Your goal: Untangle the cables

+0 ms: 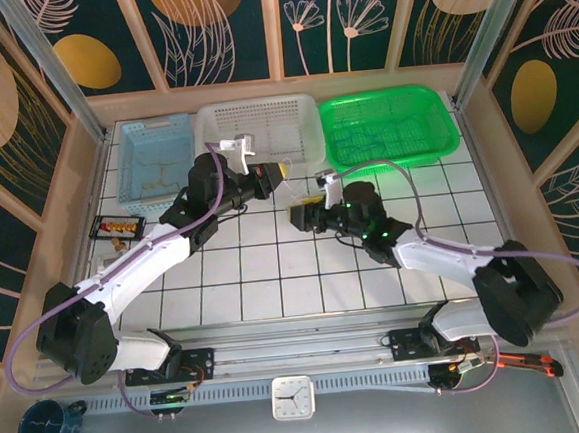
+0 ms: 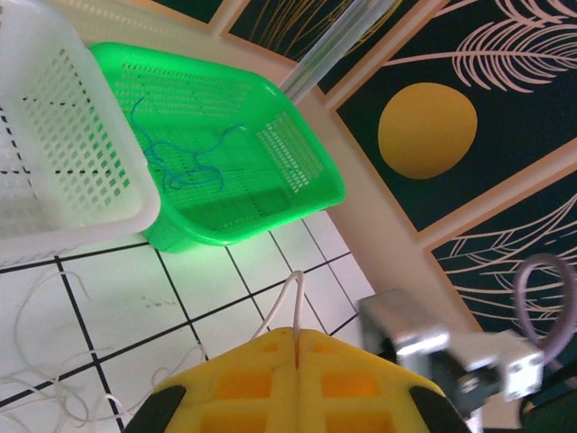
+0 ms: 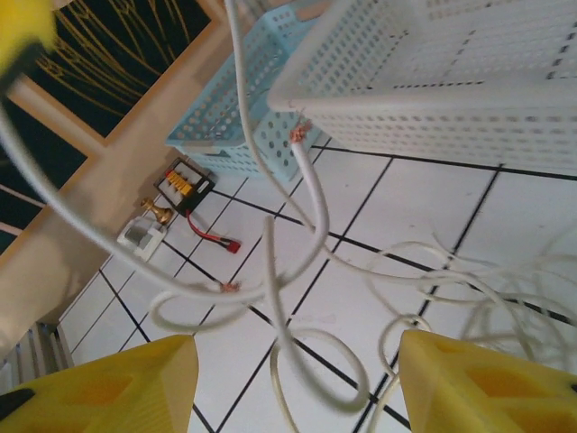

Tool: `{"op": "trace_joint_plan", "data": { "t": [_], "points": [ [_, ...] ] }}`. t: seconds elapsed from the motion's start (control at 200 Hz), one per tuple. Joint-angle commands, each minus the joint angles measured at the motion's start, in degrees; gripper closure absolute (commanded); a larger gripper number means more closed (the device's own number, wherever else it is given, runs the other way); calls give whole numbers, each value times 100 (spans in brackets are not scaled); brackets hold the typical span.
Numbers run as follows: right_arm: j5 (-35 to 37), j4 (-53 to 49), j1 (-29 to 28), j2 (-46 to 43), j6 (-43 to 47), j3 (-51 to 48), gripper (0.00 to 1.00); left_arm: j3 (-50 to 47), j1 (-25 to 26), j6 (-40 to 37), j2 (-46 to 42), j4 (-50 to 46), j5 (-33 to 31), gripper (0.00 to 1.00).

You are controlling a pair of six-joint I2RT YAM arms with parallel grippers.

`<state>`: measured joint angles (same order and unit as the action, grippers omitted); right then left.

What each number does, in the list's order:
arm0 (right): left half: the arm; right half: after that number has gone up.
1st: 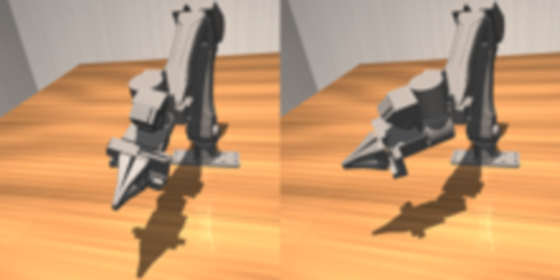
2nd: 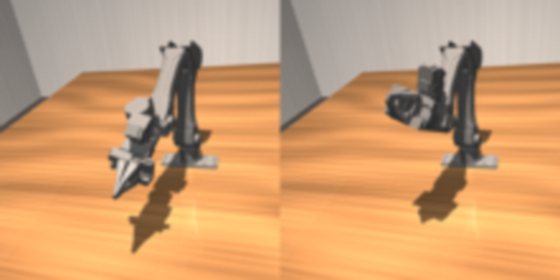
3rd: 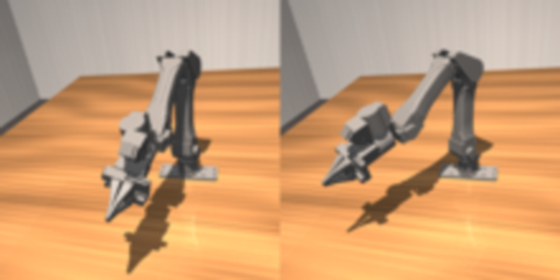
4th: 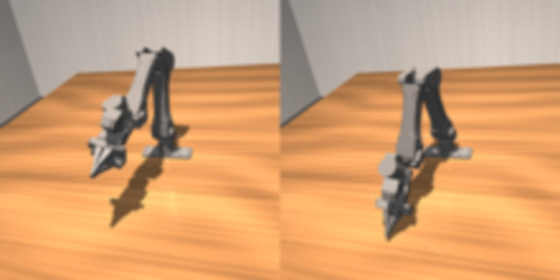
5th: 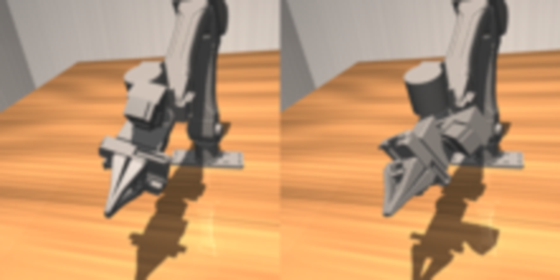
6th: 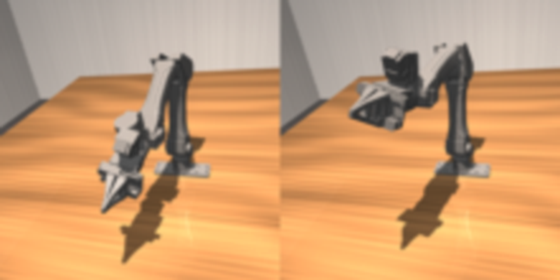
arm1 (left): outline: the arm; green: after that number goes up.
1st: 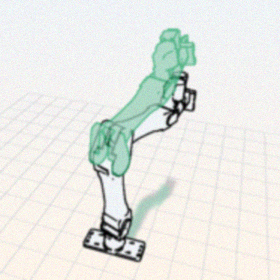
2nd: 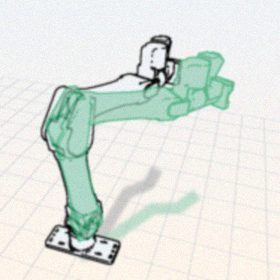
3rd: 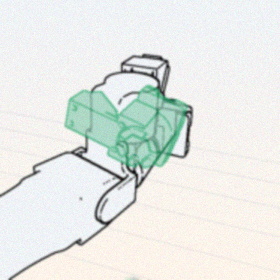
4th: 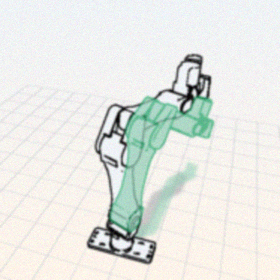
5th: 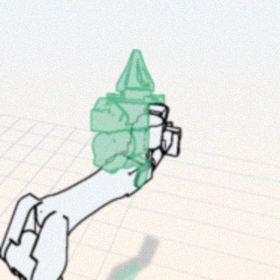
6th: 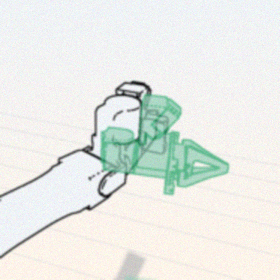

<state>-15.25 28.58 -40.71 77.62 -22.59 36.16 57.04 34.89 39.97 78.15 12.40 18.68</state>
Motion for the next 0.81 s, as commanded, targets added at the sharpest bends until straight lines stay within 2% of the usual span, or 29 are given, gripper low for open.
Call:
{"op": "trace_joint_plan", "data": {
  "t": [0.0, 0.04, 0.085, 0.105, 0.185, 0.27, 0.55, 0.801],
  "points": [
    [573, 1164, -184, 392, 56, -117, 39, 194, 37, 157, -49, 236, 166, 100],
    [801, 1394, -194, 516, 4, -152, 41, 203, 34, 197, -88, 251, 188, 100],
    [1087, 1569, -192, 625, -75, -179, 47, 203, 30, 232, -121, 258, 207, 100],
    [1184, 1615, -192, 671, -83, -180, 52, 211, 34, 254, -139, 262, 213, 100],
    [1442, 1607, -173, 756, -123, -186, 82, 245, 39, 318, -226, 261, 215, 100],
    [1472, 1486, -159, 796, -148, -235, 100, 323, 29, 359, -337, 271, 181, 100],
    [1375, 1687, -174, 761, -606, -1037, 100, 722, 31, 260, -716, 380, -320, 100],
    [1354, 1798, -170, 713, -813, -1388, 100, 1008, 31, 151, -819, 324, -418, 100]
  ]
}}
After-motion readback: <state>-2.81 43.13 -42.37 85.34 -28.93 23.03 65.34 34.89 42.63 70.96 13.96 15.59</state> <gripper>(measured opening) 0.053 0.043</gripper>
